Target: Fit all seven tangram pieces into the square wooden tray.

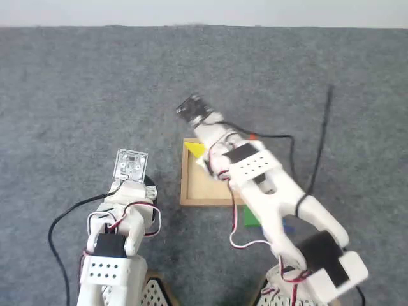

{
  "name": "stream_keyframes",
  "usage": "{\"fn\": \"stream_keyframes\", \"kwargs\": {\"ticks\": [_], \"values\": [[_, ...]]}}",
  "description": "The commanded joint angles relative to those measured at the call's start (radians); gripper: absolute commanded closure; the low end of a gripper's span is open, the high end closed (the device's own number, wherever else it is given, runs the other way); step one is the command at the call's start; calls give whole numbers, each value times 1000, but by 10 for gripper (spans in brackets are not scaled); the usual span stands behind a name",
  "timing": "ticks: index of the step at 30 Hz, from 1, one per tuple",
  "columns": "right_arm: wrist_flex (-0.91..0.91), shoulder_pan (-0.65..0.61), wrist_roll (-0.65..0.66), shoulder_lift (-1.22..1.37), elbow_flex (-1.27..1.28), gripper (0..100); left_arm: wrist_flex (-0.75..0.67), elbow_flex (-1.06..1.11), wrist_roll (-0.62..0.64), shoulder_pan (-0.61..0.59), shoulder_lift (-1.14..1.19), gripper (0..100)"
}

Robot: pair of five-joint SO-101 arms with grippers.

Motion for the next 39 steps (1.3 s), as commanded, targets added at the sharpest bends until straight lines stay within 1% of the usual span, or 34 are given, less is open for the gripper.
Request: {"fn": "stream_keyframes", "kwargs": {"ticks": [1, 8, 13, 20, 28, 36, 39], "values": [[-16, -84, -12, 53, -72, 866, 2, -8, 8, -5, -12, 985], [50, -74, -37, 196, -216, 864, 2, -8, 8, -5, -12, 985], [50, -13, -34, 254, -252, 862, 2, -8, 8, -5, -12, 985], [77, 50, -31, 254, -253, 862, 2, -8, 8, -5, -12, 985], [96, 61, -31, 246, -258, 861, 2, -8, 8, -5, -12, 985], [150, 145, -31, 168, -253, 861, 2, -8, 8, -5, -12, 985], [156, 143, -35, 131, -256, 861, 2, -8, 8, -5, -12, 985]]}}
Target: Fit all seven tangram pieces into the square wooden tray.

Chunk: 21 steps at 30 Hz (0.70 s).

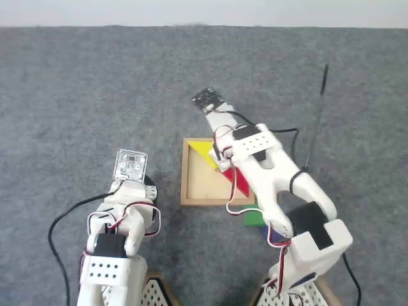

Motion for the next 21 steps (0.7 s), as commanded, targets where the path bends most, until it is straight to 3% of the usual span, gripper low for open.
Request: {"fn": "stream_keyframes", "kwargs": {"ticks": [1, 10, 21], "values": [[16, 7, -15, -124, -40, 861, 2, -8, 8, -5, -12, 985], [-65, -97, -9, -104, -38, 861, 2, -8, 8, -5, -12, 985], [15, -18, 20, 61, -101, 861, 2, -8, 8, -5, -12, 985]]}}
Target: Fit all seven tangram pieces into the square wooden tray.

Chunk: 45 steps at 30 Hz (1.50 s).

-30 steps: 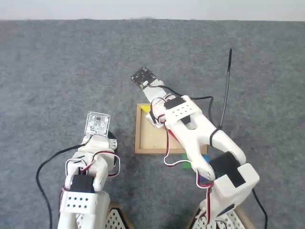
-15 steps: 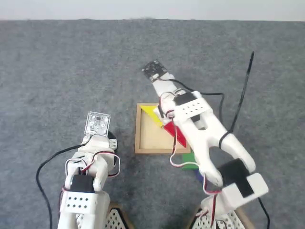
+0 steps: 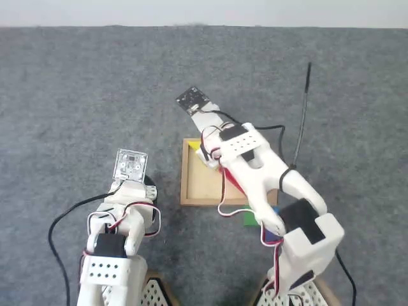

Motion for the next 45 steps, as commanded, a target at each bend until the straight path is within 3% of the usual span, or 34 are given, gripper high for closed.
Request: {"fn": "stream_keyframes", "kwargs": {"ticks": [1, 19, 25, 33, 45], "values": [[38, 59, 20, -1, -26, 861, 2, -8, 8, -5, -12, 985], [36, 33, 11, -128, -80, 861, 2, -8, 8, -5, -12, 985], [-47, 22, -68, -5, -198, 861, 2, -8, 8, -5, -12, 985], [-50, -44, -71, 191, -290, 861, 2, -8, 8, -5, -12, 985], [31, 65, -23, 168, -270, 861, 2, -8, 8, -5, -12, 985]]}}
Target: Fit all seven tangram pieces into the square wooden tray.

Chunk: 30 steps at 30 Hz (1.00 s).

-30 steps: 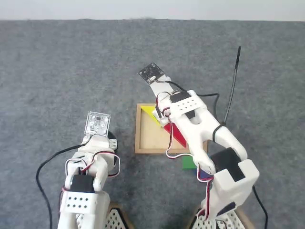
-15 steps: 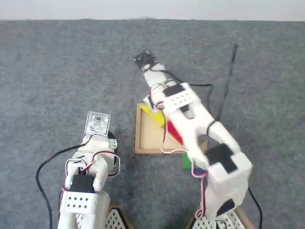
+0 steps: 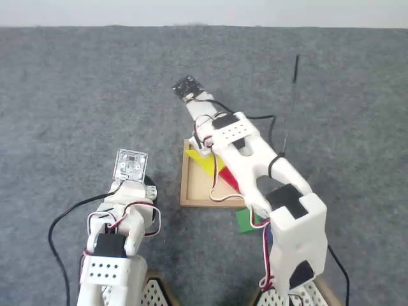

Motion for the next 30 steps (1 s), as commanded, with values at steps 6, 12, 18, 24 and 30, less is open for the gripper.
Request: {"fn": "stream_keyframes", "kwargs": {"ticks": [6, 12, 18, 24, 30], "values": [[24, 87, 12, -177, -12, 860, 2, -8, 8, -5, -12, 985], [30, 56, 18, -507, 247, 860, 2, -8, 8, -5, -12, 985], [-157, -74, 21, -688, 591, 861, 2, -8, 8, -5, -12, 985], [-166, -143, 17, -572, 551, 861, 2, -8, 8, -5, -12, 985], [-166, -189, 20, -432, 482, 861, 2, -8, 8, -5, -12, 985]]}}
